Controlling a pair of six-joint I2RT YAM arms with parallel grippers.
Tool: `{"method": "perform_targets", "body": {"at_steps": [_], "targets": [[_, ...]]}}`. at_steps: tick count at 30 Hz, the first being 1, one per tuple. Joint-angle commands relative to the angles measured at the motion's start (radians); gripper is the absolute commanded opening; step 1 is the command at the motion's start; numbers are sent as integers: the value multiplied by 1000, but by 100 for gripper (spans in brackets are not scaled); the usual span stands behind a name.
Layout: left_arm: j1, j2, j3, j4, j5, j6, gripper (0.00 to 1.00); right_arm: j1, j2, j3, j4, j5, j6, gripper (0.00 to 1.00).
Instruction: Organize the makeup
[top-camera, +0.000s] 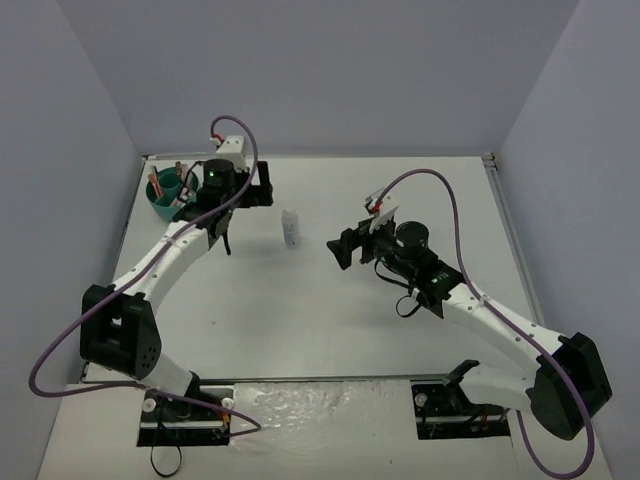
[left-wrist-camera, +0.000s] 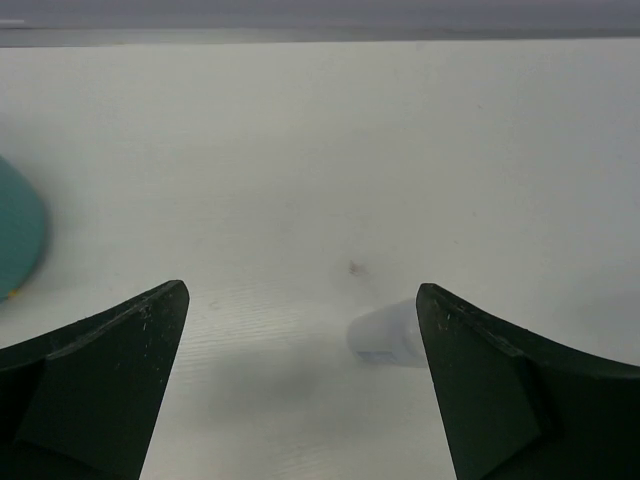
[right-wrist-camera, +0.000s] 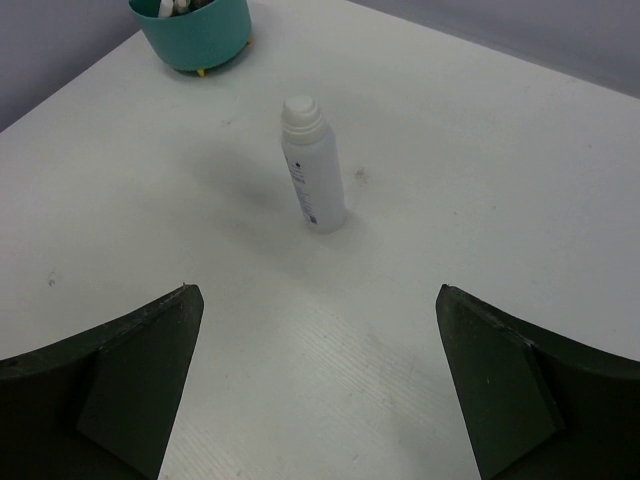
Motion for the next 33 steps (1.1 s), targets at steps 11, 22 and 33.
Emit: {"method": "perform_targets", "body": {"at_steps": [11,22,33], "targets": [[-156,39,-106,256,76,38,97,-9,-63,-7,79,49,8,100],[-214,141,-106,292,13,83,83,-10,-35,0,78,39,6,100],[-220,163,-139,324,-46,82,43,-11,-22,1,82,36,6,100]]}}
